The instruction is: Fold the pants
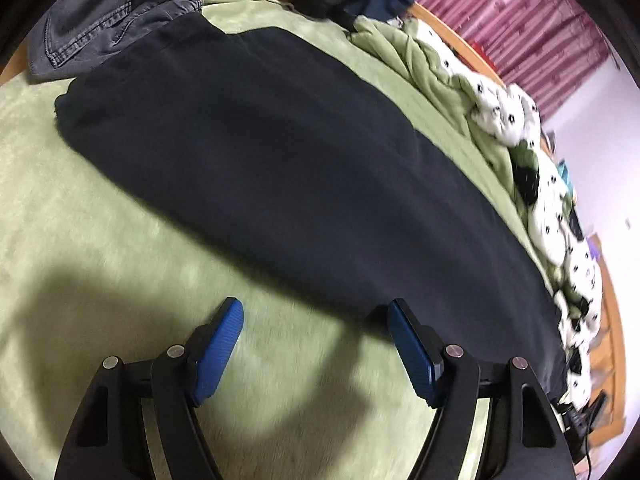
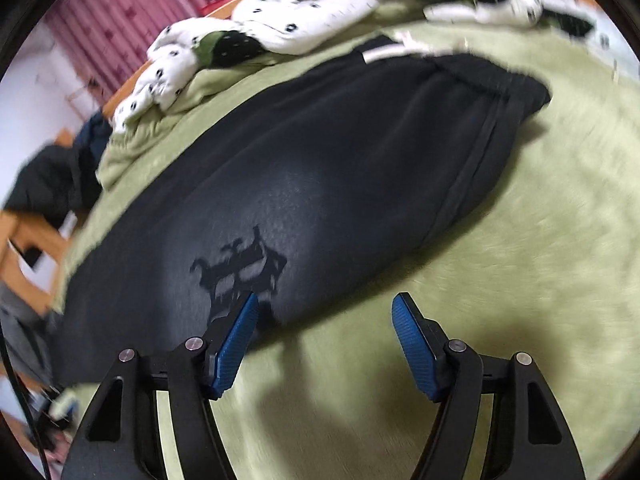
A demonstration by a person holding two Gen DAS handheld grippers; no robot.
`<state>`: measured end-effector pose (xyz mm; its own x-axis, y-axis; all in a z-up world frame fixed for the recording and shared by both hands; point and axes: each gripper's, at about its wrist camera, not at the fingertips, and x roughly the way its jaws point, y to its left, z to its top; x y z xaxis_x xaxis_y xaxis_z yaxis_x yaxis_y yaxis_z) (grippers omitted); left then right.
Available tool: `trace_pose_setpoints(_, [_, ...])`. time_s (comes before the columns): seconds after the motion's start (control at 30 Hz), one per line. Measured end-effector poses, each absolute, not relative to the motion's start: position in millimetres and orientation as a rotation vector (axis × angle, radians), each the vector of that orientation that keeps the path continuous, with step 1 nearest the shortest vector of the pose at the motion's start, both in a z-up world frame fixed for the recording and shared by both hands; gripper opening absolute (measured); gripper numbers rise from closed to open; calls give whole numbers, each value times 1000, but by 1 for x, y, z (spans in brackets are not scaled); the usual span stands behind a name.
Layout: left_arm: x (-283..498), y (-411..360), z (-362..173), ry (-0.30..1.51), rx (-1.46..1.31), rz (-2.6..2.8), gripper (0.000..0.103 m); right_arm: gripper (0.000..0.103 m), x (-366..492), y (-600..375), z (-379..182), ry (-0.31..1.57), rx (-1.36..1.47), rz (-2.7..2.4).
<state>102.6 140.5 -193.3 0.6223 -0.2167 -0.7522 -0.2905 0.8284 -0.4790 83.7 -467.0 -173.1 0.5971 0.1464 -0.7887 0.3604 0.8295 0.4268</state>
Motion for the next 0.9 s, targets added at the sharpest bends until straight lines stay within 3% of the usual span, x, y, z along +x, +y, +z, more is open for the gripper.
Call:
trace_pose_setpoints(0.03, [110, 141, -195, 911, -632, 54, 72, 70, 89, -466, -176, 932, 611, -138])
trace_pose_setpoints(0.07, [115, 141, -196, 908, -645, 65, 71, 62, 96, -464, -176, 917, 603, -150])
trace_pose_setpoints(0.1, [123, 142, -197, 904, -657, 82, 66, 44, 102, -462, -176, 913, 588, -163])
trace_pose_setpoints(0.13, [131, 144, -197, 905, -652, 109, 42, 30, 109, -459, -175, 920, 572, -168])
trace_pose_setpoints(0.17, [137, 145, -196, 914, -624, 140, 9, 18, 112, -458, -171, 913, 576, -174])
trace_pose_setpoints(0.33, [149, 152, -155, 847, -653, 78, 9, 13, 123, -451, -113, 799, 514, -102])
trace_pose_setpoints(0.57, [227, 123, -72, 714, -406, 43, 9, 13, 188, -453, -65, 736, 389, -15])
trace_pose_setpoints(0.7, [268, 116, -73, 695, -316, 86, 9, 13, 235, -450, -67, 729, 349, -7])
trace_pose_setpoints(0.9, [340, 100, -122, 773, -290, 139, 9, 13, 313, -440, -108, 807, 307, -57])
